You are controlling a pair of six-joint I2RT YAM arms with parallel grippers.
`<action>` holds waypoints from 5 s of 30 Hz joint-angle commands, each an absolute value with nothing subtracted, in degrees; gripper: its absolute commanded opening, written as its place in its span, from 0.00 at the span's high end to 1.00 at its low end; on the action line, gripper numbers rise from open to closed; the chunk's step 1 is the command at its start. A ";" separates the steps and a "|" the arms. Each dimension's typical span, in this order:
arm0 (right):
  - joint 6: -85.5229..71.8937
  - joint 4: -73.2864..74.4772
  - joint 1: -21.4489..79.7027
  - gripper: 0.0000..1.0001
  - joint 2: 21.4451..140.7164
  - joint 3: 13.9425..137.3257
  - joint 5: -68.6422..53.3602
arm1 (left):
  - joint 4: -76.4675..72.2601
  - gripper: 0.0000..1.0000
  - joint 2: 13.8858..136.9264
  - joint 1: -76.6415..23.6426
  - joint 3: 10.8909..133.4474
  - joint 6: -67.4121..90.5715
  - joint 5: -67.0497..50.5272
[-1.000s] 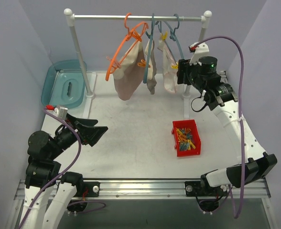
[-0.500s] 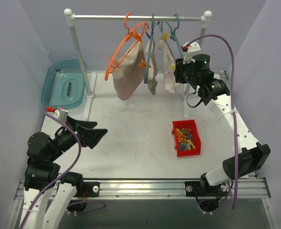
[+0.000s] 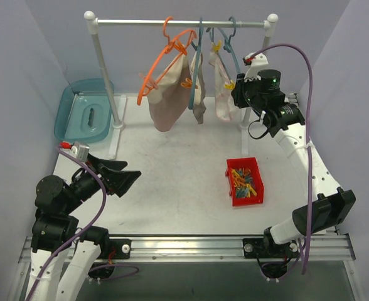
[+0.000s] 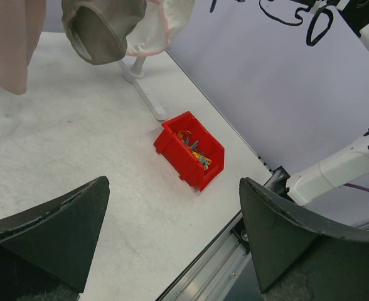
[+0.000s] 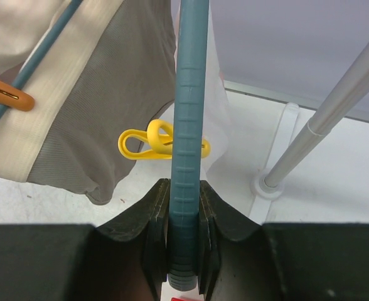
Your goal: Remove the underwear clipped to the hanger
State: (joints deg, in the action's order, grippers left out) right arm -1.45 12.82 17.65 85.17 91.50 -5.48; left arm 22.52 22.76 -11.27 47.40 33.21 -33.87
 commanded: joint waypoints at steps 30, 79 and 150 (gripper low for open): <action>-5.80 -14.59 17.93 1.00 69.96 82.00 -3.87 | 17.49 0.06 27.60 -11.25 48.69 33.84 -33.58; -18.37 38.14 0.18 1.00 9.24 58.62 -24.43 | 12.22 0.06 76.63 -61.96 79.62 30.50 19.93; -29.18 -2.26 45.08 1.00 37.36 36.74 6.12 | 23.82 0.06 43.42 -65.83 48.69 45.79 41.48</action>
